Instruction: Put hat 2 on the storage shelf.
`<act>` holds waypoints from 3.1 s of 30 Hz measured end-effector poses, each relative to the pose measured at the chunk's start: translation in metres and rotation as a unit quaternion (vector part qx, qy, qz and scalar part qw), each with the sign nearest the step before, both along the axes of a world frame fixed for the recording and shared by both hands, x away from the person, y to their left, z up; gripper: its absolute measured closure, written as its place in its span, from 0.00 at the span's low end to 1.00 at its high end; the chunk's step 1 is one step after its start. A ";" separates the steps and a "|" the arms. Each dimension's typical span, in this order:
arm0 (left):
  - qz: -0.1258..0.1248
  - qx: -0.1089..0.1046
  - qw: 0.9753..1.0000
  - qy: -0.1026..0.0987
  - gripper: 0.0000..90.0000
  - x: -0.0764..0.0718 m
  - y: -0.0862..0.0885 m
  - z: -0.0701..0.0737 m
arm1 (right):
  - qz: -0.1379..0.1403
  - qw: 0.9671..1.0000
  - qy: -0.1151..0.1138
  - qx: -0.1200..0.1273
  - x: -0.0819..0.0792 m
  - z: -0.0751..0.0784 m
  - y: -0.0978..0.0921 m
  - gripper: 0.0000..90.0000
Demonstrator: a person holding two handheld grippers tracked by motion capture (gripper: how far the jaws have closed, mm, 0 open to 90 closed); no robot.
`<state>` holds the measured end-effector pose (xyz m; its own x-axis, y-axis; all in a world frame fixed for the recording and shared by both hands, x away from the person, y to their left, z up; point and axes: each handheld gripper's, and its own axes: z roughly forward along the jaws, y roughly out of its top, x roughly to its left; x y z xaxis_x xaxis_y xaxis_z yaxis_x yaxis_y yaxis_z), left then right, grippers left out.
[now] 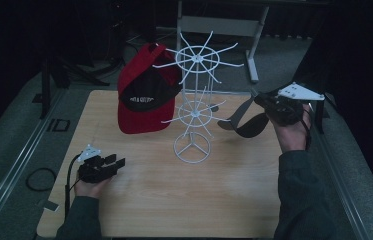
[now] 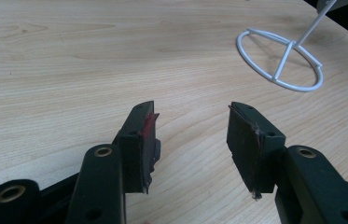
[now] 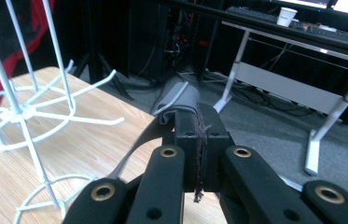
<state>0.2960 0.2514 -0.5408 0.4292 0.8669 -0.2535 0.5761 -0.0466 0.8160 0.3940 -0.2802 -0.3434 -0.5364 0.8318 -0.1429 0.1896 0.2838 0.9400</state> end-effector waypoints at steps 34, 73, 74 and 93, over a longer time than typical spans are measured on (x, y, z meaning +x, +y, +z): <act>0.003 0.005 1.000 0.003 0.58 -0.003 0.002 -0.002 | 0.040 0.996 -0.073 0.021 -0.029 0.075 -0.008 0.99; 0.002 0.005 1.000 0.005 0.58 -0.003 0.001 -0.004 | 0.131 0.985 -0.115 -0.016 -0.031 0.125 0.047 0.98; 0.002 0.005 1.000 0.005 0.58 -0.003 0.001 -0.004 | 0.130 0.985 -0.112 -0.019 -0.029 0.124 0.049 0.98; 0.002 0.004 1.000 0.006 0.58 -0.003 0.001 -0.004 | 0.131 0.988 -0.073 -0.045 -0.016 0.094 0.037 0.55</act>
